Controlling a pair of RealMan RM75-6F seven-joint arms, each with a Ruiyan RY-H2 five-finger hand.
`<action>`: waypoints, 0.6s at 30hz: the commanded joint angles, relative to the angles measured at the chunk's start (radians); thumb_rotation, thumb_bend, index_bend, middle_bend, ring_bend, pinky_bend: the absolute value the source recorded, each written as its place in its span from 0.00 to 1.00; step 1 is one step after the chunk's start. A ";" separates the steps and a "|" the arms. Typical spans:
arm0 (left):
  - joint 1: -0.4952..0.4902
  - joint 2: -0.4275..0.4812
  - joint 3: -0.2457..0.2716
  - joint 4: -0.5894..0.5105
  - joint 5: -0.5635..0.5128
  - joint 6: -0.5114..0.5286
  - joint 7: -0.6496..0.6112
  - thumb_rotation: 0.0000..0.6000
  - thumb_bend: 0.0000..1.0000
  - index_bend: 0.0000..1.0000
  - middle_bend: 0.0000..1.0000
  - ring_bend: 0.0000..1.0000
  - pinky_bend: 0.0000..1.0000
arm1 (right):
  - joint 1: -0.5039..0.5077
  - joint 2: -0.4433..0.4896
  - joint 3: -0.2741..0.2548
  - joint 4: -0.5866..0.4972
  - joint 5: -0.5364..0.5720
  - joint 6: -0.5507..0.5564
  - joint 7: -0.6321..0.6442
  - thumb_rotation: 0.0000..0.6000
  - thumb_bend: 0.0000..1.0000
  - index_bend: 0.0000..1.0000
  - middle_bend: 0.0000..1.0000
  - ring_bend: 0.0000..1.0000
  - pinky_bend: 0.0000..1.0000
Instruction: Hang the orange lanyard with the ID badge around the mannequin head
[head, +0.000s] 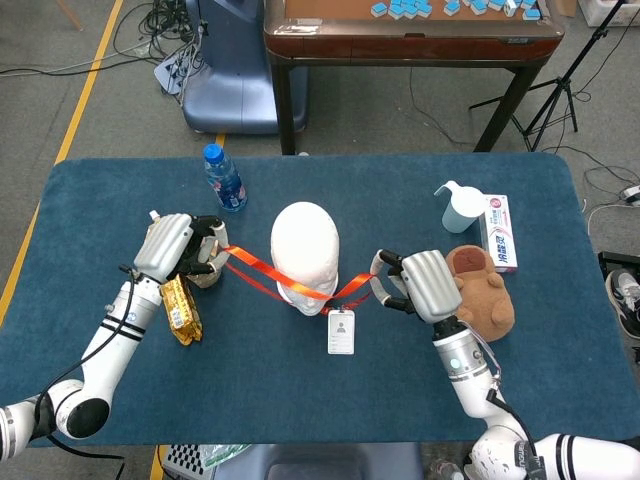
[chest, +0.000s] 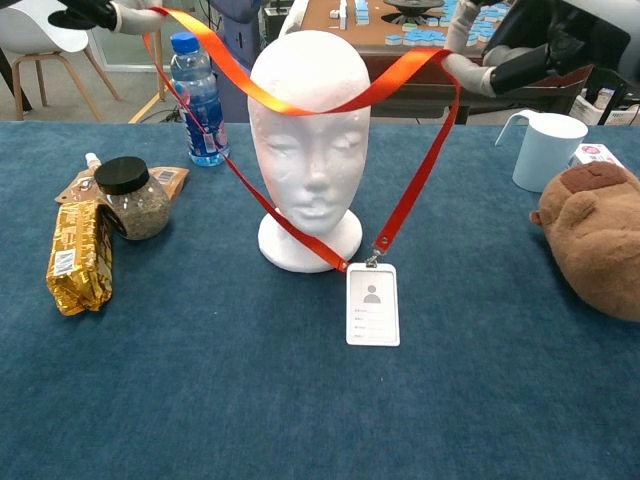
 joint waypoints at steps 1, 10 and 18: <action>-0.003 -0.007 -0.014 0.023 -0.018 0.006 -0.020 1.00 0.32 0.60 0.85 0.88 0.90 | 0.009 -0.025 0.017 0.008 0.018 0.008 -0.014 1.00 0.49 0.65 1.00 1.00 1.00; -0.049 -0.036 -0.056 0.074 -0.082 -0.019 -0.044 1.00 0.32 0.60 0.85 0.87 0.90 | 0.025 -0.093 0.084 0.049 0.095 0.051 -0.052 1.00 0.49 0.65 1.00 1.00 1.00; -0.116 -0.080 -0.079 0.141 -0.185 -0.051 0.002 1.00 0.32 0.60 0.85 0.87 0.90 | 0.052 -0.163 0.150 0.115 0.169 0.089 -0.076 1.00 0.49 0.65 1.00 1.00 1.00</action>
